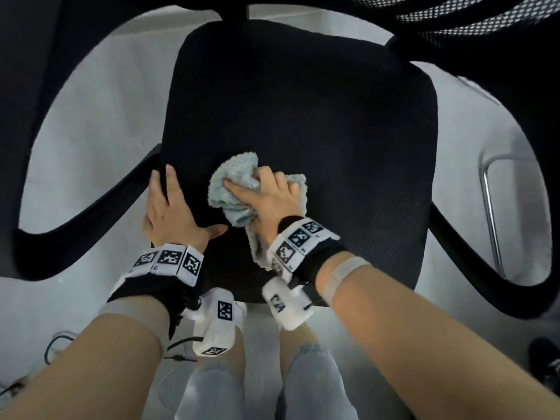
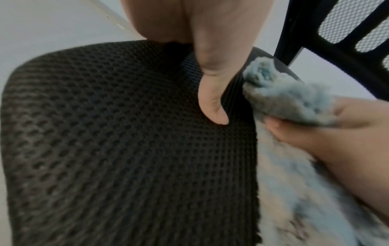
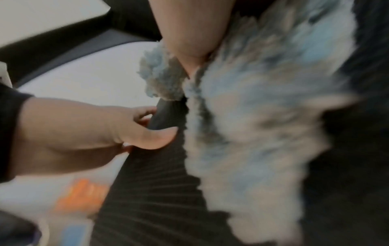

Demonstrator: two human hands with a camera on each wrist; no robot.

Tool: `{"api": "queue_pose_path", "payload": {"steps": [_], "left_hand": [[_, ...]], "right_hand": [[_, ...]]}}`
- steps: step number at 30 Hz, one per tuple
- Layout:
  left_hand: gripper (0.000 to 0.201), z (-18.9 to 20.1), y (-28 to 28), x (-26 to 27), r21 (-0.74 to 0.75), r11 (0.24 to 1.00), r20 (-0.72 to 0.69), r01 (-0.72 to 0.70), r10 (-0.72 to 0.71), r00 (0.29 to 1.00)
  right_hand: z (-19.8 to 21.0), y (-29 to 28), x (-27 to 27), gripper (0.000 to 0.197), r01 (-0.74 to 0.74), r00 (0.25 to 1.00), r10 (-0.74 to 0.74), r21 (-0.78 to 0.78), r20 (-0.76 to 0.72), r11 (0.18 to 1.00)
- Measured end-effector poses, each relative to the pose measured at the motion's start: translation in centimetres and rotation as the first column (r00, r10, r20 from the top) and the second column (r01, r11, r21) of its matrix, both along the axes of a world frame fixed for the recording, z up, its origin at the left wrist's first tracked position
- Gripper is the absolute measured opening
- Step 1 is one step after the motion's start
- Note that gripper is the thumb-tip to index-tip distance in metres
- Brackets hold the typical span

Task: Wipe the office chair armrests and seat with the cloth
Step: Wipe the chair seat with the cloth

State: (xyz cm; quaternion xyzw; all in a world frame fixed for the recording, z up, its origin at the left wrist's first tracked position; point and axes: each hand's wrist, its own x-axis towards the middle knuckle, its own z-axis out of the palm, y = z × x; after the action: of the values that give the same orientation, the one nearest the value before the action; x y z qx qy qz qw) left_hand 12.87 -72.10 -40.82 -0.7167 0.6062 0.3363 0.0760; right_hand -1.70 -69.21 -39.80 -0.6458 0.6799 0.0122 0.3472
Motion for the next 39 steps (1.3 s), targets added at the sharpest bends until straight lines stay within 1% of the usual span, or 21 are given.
{"api": "queue_pose_path", "payload": {"steps": [2, 4, 5, 7, 9, 11, 12, 14, 16, 18, 20, 22, 24, 26, 27, 29, 30, 32, 35, 37, 39], "left_hand": [[0.12, 0.0, 0.1, 0.1, 0.006, 1.0, -0.001, 0.012, -0.012, 1.0], [0.12, -0.1, 0.1, 0.2, 0.005, 1.0, 0.005, 0.015, -0.015, 1.0], [0.12, -0.2, 0.1, 0.2, 0.002, 1.0, 0.01, 0.016, -0.016, 1.0], [0.12, -0.3, 0.1, 0.2, -0.004, 1.0, 0.023, 0.012, -0.012, 1.0], [0.12, -0.4, 0.1, 0.0, -0.016, 1.0, 0.039, 0.003, -0.003, 0.999], [0.12, -0.5, 0.2, -0.2, -0.035, 0.999, 0.061, 0.003, -0.001, 0.998], [0.12, -0.5, 0.3, -0.2, -0.044, 0.999, 0.071, 0.005, -0.002, 0.997], [0.12, -0.6, 0.3, -0.4, -0.053, 0.999, 0.085, -0.001, 0.005, 0.996], [0.12, -0.7, 0.4, -0.4, -0.052, 0.999, 0.098, -0.016, 0.021, 0.995], [0.121, -0.7, 0.5, -0.5, -0.05, 0.998, 0.106, -0.031, 0.036, 0.994], [0.122, -0.8, 0.6, -0.6, -0.051, 0.998, 0.108, -0.041, 0.047, 0.993], [0.123, -1.1, 0.7, -0.6, -0.062, 0.997, 0.104, -0.05, 0.057, 0.993], [0.123, -1.5, 0.7, -0.7, -0.067, 0.996, 0.097, -0.06, 0.066, 0.993], [0.123, -1.8, 0.6, -0.7, -0.058, 0.997, 0.101, -0.05, 0.056, 0.993], [0.123, -1.9, 0.5, -0.6, -0.055, 0.998, 0.104, -0.038, 0.044, 0.994], [0.124, -2.1, 0.3, -0.6, -0.045, 0.999, 0.111, -0.02, 0.025, 0.994], [0.124, -2.1, 0.3, -0.6, -0.037, 0.999, 0.117, -0.016, 0.02, 0.993], [0.125, -2.1, 0.3, -0.7, -0.012, 1.0, 0.128, -0.011, 0.012, 0.992], [0.126, -2.2, 0.2, -0.4, 0.047, 0.999, 0.129, -0.016, 0.01, 0.992], [0.127, -2.4, 0.2, -0.3, 0.113, 0.993, 0.135, 0.016, -0.031, 0.99], [0.127, -2.5, 0.4, -0.2, 0.142, 0.989, 0.139, 0.031, -0.051, 0.989]], "right_hand": [[-0.1, -0.3, -2.3, 0.055, -0.064, 0.997, 0.064, -0.005, -0.047, 0.998], [0.0, -0.7, -5.6, 0.045, 0.173, 0.979, -0.178, -0.06, -0.097, 0.983], [0.0, -0.9, -7.7, 0.044, 0.334, 0.931, -0.342, -0.083, -0.126, 0.939], [-0.3, -0.7, -11.6, 0.044, 0.623, 0.746, -0.639, -0.141, -0.187, 0.769], [-0.6, -0.7, -13.9, 0.049, 0.789, 0.54, -0.81, -0.196, -0.229, 0.582], [-0.9, -1.8, -13.4, 0.055, 0.848, 0.455, -0.856, -0.174, -0.244, 0.5], [-1.0, -2.6, -12.2, 0.055, 0.833, 0.476, -0.834, -0.159, -0.279, 0.529], [-1.1, -4.4, -8.0, 0.054, 0.691, 0.653, -0.682, -0.109, -0.33, 0.715], [-1.1, -4.9, -3.5, 0.057, 0.414, 0.87, -0.416, -0.065, -0.266, 0.908], [-0.9, -4.5, -1.2, 0.063, 0.123, 0.974, -0.128, -0.041, -0.184, 0.992], [-0.7, -4.4, -2.6, 0.061, -0.013, 0.992, 0.008, -0.043, -0.128, 0.999], [-0.2, -4.9, -5.5, 0.047, 0.179, 0.977, -0.188, -0.096, -0.102, 0.979], [-0.5, -5.7, -9.4, 0.043, 0.518, 0.829, -0.541, -0.17, -0.142, 0.838], [-1.1, -6.6, -12.1, 0.049, 0.752, 0.587, -0.79, -0.242, -0.177, 0.614], [-1.4, -7.4, -12.6, 0.049, 0.797, 0.506, -0.841, -0.27, -0.19, 0.541], [-1.5, -9.2, -11.9, 0.049, 0.818, 0.461, -0.865, -0.285, -0.199, 0.501], [-1.5, -10.3, -11.0, 0.049, 0.8, 0.499, -0.841, -0.262, -0.21, 0.54], [-1.6, -12.4, -8.1, 0.051, 0.695, 0.658, -0.717, -0.183, -0.23, 0.695], [-1.2, -13.9, -2.9, 0.058, 0.418, 0.862, -0.437, -0.128, -0.257, 0.899], [-0.9, -13.6, -0.4, 0.057, 0.202, 0.949, -0.222, -0.108, -0.223, 0.973], [-0.5, -12.2, 0.7, 0.05, 0.015, 0.987, -0.031, -0.105, -0.156, 0.994]]}}
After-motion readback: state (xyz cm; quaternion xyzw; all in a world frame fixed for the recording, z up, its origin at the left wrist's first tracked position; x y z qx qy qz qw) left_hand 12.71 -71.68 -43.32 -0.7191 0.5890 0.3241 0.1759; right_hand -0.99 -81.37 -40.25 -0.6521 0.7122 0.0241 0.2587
